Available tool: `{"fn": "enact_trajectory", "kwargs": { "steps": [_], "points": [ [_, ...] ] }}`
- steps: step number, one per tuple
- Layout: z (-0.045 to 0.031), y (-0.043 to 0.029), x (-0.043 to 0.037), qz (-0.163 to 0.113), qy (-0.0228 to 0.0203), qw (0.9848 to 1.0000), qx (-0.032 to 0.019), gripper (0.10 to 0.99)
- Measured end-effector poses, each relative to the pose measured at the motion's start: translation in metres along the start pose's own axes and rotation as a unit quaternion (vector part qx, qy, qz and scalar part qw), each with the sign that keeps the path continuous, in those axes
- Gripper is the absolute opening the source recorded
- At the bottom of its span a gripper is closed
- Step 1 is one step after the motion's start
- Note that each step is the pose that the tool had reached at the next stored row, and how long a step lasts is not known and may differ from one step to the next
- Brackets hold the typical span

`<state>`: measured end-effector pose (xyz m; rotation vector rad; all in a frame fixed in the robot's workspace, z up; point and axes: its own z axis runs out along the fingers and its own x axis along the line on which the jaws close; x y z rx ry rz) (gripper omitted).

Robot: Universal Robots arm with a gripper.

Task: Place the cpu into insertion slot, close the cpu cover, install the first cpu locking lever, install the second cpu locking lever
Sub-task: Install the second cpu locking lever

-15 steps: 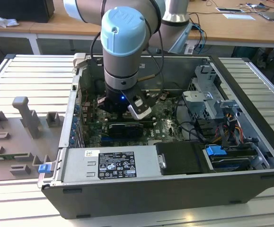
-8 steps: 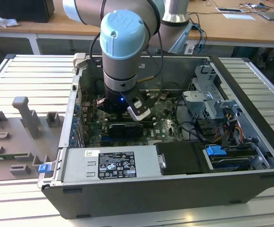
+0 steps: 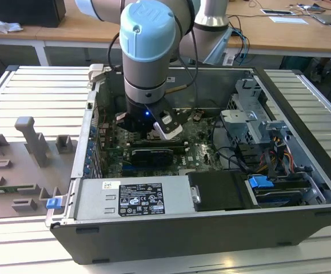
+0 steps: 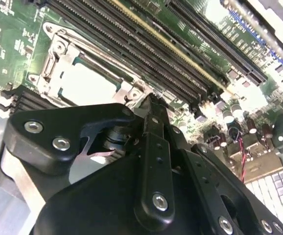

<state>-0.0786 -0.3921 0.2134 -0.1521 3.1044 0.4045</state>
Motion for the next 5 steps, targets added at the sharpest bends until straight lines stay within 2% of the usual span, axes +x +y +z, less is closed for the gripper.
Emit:
{"fn": "enact_trajectory", "kwargs": {
  "steps": [5],
  "points": [
    [-0.0042, 0.0026, -0.0002, 0.0, -0.0001, 1.0, -0.0001, 0.106]
  ]
}}
